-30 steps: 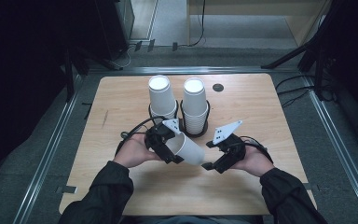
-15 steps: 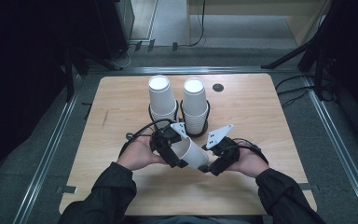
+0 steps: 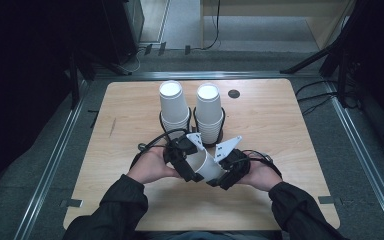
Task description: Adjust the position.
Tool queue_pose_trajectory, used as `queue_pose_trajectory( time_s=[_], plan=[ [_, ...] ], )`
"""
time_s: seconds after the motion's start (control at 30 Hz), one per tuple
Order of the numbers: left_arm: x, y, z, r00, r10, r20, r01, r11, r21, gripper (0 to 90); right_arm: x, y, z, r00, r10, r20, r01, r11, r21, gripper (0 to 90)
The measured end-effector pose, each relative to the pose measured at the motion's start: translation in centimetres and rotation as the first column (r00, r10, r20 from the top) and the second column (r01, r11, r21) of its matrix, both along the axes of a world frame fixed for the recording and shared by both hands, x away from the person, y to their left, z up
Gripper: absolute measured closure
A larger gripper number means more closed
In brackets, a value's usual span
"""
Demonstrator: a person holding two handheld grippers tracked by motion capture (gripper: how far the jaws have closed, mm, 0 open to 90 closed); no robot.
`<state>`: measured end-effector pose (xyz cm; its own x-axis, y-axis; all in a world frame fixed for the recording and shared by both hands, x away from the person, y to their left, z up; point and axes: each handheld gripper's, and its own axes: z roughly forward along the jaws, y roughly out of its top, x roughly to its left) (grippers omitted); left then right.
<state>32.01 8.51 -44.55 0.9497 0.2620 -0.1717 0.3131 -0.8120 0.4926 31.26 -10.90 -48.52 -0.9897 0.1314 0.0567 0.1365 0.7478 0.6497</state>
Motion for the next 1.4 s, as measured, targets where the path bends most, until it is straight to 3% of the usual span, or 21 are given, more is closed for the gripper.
queue_pose_trajectory(
  time_s=[0.23,0.57,0.8,1.23,1.4],
  plan=[
    [0.1,0.6,0.1,0.9997,0.017,0.018,-0.016,0.9981,-0.059,10.0,0.1,-0.5,0.5,1.0000,-0.007,0.003,0.006,0.999,0.033,23.9],
    [0.2,1.0,0.2,0.9993,0.024,0.028,-0.022,0.9970,-0.074,9.4,0.3,-1.2,1.0,0.9997,-0.025,0.003,0.025,0.999,0.044,24.1],
    [0.4,2.2,0.3,0.9977,0.058,0.036,-0.053,0.9915,-0.119,9.7,0.6,-2.1,1.6,0.9986,-0.052,0.012,0.051,0.996,0.070,24.1],
    [1.0,4.0,-0.3,0.9939,0.105,0.033,-0.099,0.9850,-0.141,12.8,1.2,-3.7,2.4,0.9943,-0.107,0.006,0.105,0.990,0.099,24.0],
    [1.1,4.6,-0.4,0.9914,0.126,0.033,-0.119,0.9787,-0.167,13.0,1.2,-4.2,2.6,0.9930,-0.118,0.004,0.117,0.987,0.112,23.9]
  ],
)
